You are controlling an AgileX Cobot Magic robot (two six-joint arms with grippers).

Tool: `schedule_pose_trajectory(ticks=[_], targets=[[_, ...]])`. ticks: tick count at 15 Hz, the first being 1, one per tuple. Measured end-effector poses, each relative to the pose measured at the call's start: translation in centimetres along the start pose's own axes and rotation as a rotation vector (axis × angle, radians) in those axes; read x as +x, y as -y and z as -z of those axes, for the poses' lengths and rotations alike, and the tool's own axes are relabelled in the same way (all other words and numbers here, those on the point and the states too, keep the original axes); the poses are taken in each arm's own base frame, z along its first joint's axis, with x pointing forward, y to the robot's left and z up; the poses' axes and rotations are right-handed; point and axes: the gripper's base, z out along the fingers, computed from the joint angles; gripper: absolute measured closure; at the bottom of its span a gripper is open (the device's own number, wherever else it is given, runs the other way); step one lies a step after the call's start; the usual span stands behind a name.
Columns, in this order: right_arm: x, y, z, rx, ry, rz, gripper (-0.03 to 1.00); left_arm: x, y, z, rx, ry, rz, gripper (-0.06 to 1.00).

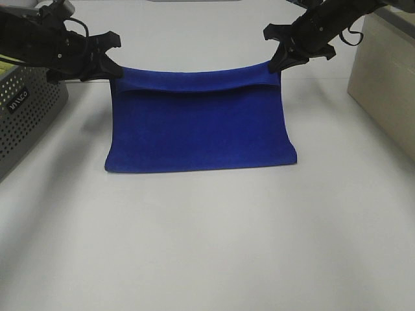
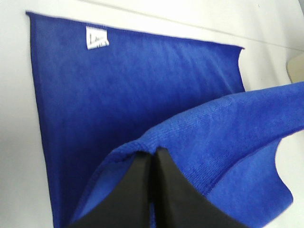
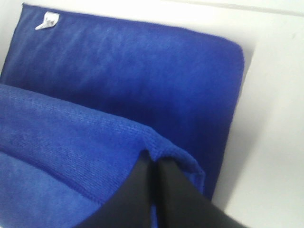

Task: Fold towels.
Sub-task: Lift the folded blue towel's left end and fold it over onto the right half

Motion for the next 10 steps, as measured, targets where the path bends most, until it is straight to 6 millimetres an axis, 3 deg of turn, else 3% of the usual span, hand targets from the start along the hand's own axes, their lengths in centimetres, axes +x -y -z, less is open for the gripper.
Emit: schedule_pose_trajectory(ticks=[5,8,10], targets=[[-0.8,2.6,-3.7,0.079,0.133,0.011,0.95,-1.1,-2.8,-5.4,-0.033,0.05,-0.03,0.94],[-0.5,4.0,-5.7,0.111,0.196,-0.005,0.95,-1.0,-3.9,-7.3,-0.049,0.078,-0.06,0.94],[-0.1,4.5,-6.7,0.121,0.201,-0.01,0.94,-0.8,-3.6,-8.2,-0.105,0.128,-0.123,0.91]])
